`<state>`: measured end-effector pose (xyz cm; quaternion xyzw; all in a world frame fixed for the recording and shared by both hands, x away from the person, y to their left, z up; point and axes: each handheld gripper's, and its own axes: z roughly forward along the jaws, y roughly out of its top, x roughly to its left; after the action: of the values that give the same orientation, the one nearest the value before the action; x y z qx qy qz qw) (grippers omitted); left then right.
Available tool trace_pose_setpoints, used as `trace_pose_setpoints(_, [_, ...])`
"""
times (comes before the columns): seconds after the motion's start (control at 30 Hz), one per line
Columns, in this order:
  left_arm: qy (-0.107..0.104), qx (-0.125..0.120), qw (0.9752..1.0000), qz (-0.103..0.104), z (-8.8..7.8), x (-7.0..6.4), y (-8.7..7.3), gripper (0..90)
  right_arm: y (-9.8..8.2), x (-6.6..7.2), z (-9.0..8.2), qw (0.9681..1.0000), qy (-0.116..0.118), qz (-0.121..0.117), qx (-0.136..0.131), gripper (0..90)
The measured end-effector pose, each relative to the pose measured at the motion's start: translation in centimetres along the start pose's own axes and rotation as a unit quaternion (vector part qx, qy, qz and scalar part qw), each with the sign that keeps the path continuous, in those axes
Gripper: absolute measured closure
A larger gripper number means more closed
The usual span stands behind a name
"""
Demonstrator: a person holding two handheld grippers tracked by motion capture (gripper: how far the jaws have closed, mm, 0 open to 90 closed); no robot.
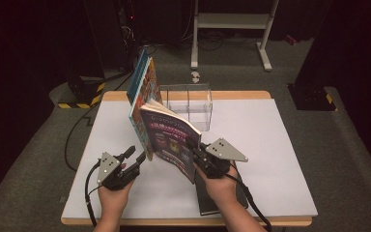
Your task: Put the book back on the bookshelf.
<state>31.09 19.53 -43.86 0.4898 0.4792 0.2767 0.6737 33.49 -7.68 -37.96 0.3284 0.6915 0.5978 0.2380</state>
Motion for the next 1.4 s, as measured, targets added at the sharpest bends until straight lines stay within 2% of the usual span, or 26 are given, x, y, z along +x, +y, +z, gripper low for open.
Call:
trace_pose_setpoints(0.13, [-0.001, -0.001, 1.0000, -0.001, 0.0, 0.0, 0.0, 53.0, 0.2, -0.3, 0.1, 0.9999, -0.011, 0.006, -0.003, 83.7])
trace_pose_setpoints(0.27, [-0.003, 0.001, 1.0000, -0.001, 0.1, -0.1, -0.1, 52.9, 0.2, -1.1, 0.7, 0.9995, -0.020, 0.026, -0.004, 83.7])
trace_pose_setpoints(0.57, [-0.005, 0.006, 1.0000, -0.002, 0.2, -0.1, -0.2, 52.9, 0.8, -1.1, 2.9, 0.9983, -0.054, 0.010, -0.021, 83.6])
trace_pose_setpoints(0.63, [-0.008, 0.010, 0.9999, -0.003, 0.2, -0.1, -0.3, 52.7, 0.6, -1.0, 3.3, 0.9978, -0.064, 0.008, -0.019, 83.6])
trace_pose_setpoints(0.73, [-0.010, 0.011, 0.9999, -0.003, 0.3, -0.2, -0.3, 51.7, -0.1, -0.7, 3.3, 0.9977, -0.065, 0.004, -0.019, 83.1])
trace_pose_setpoints(0.87, [-0.014, 0.012, 0.9998, -0.002, 0.4, -0.6, -0.5, 50.9, -0.8, -0.5, 2.8, 0.9987, -0.047, 0.013, -0.015, 78.9])
trace_pose_setpoints(0.9, [-0.014, 0.013, 0.9998, 0.001, 0.4, -0.7, -0.5, 50.2, -0.9, -0.5, 2.8, 0.9987, -0.047, 0.009, -0.015, 78.2])
trace_pose_setpoints(1.1, [-0.030, 0.016, 0.9993, -0.012, 0.6, -1.4, -0.1, 44.8, -1.7, -0.4, 2.2, 0.9992, -0.034, 0.020, 0.000, 73.6])
trace_pose_setpoints(1.27, [-0.058, 0.017, 0.9980, -0.018, 1.0, -2.9, 0.5, 40.5, -2.9, -0.5, 1.5, 0.9992, -0.016, 0.033, 0.016, 70.8])
trace_pose_setpoints(1.37, [-0.070, 0.016, 0.9971, -0.024, 1.2, -3.6, 0.7, 37.6, -3.8, -0.5, 1.1, 0.9991, -0.011, 0.030, 0.029, 71.0])
trace_pose_setpoints(1.4, [-0.082, 0.018, 0.9963, -0.021, 1.6, -4.6, 0.9, 36.7, -4.1, -0.5, 1.0, 0.9990, -0.009, 0.028, 0.032, 71.6])
